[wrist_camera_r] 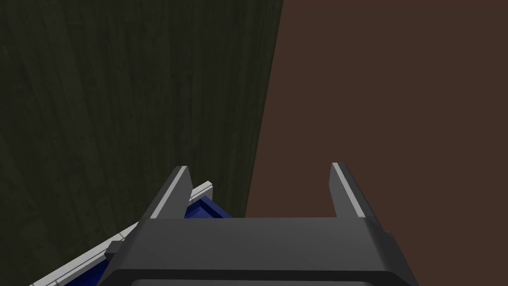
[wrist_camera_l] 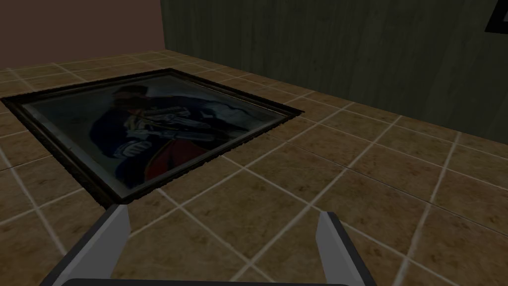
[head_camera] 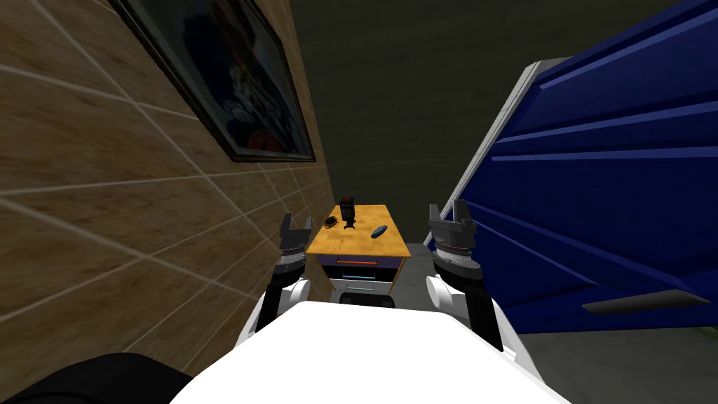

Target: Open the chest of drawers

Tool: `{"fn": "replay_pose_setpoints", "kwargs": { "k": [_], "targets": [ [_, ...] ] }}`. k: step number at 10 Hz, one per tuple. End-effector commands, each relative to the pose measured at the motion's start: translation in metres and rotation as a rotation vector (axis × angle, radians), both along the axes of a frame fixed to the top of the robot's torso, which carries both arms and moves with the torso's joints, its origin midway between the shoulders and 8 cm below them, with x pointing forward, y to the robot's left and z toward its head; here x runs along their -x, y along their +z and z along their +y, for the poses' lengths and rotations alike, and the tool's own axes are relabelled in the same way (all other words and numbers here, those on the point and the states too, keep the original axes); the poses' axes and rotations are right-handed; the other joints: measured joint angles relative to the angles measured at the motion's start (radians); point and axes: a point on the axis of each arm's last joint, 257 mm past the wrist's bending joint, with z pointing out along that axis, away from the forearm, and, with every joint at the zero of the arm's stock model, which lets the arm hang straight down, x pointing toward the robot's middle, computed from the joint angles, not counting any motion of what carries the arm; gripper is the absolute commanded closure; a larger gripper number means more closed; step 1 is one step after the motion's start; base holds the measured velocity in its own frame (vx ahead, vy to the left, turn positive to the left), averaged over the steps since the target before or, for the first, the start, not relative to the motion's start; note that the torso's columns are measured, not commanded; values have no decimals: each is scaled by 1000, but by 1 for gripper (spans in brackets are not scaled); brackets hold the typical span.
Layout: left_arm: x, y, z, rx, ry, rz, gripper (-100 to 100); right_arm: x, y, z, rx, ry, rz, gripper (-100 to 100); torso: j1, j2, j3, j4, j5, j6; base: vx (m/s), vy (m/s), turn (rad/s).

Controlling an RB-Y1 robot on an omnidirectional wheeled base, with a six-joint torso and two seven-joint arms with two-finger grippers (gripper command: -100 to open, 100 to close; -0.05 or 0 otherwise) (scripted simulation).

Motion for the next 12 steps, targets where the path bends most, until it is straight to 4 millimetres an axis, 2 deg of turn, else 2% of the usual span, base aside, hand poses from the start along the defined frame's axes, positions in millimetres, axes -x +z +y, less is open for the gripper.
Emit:
{"fn": "replay_pose_setpoints", "kwargs": {
  "k": [1, 9, 10, 12],
  "targets": [
    [0, 0, 0, 0, 0, 0, 0, 0, 0, 0, 0, 0, 0, 0, 0, 40, -82, 41, 0, 0, 0, 0, 0],
    [0, 0, 0, 0, 0, 0, 0, 0, 0, 0, 0, 0, 0, 0, 0, 618, -1234, 617, 0, 0, 0, 0, 0],
    [-4, -10, -4, -34, -17, 10, -100, 0, 0, 0, 0, 0, 0, 0, 0, 691, -1382, 691, 0, 0, 10, -14, 11],
    [-7, -19, -6, -57, -28, 17, -100, 0, 0, 0, 0, 0, 0, 0, -1, 734, -1471, 734, 0, 0, 7, -23, 10]
  ]
}}
